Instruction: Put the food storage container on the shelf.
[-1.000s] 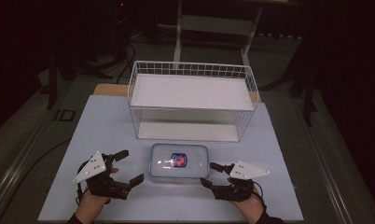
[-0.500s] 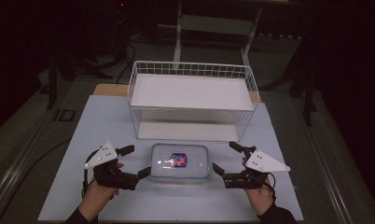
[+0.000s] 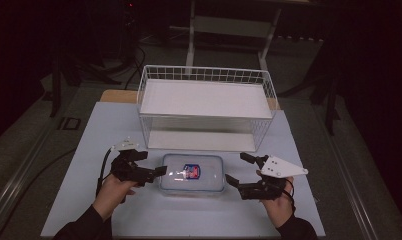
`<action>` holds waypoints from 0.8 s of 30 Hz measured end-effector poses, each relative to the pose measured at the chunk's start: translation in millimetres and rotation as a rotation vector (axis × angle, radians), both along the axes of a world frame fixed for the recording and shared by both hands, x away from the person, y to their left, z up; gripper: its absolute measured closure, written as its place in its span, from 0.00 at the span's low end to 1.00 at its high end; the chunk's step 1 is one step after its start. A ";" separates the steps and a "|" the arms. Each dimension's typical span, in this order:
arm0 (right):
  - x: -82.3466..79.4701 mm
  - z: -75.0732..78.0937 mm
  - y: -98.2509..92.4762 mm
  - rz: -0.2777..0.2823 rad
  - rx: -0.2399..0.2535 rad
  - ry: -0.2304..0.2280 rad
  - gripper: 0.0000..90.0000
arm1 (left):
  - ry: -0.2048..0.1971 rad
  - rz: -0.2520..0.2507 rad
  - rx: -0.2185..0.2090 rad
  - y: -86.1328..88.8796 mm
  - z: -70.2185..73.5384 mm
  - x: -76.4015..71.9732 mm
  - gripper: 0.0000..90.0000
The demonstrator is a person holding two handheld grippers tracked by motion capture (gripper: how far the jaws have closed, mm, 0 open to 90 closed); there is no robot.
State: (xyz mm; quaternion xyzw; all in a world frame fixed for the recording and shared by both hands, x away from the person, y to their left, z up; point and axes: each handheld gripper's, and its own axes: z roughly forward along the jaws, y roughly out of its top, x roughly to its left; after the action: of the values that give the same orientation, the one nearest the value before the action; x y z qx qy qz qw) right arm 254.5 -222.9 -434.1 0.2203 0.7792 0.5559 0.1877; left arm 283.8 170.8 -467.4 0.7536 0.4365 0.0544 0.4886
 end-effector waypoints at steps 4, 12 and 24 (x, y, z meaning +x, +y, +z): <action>-1.9 -0.6 3.0 0.008 -0.013 0.017 0.15 | 0.101 0.017 -0.019 2.9 -6.7 13.8 0.00; -1.1 -7.6 6.8 0.008 -0.026 0.059 0.11 | 0.342 0.037 -0.151 16.3 -40.8 33.9 0.07; 1.4 -14.0 4.8 0.017 -0.025 0.122 0.13 | 0.533 0.011 -0.235 17.0 -60.1 41.4 0.28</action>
State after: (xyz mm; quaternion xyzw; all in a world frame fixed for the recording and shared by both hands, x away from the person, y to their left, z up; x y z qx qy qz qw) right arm 256.0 -218.1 -448.1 0.2447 0.7979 0.5334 0.1380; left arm 325.1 187.8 -527.5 0.6772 0.5569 -0.1936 0.4403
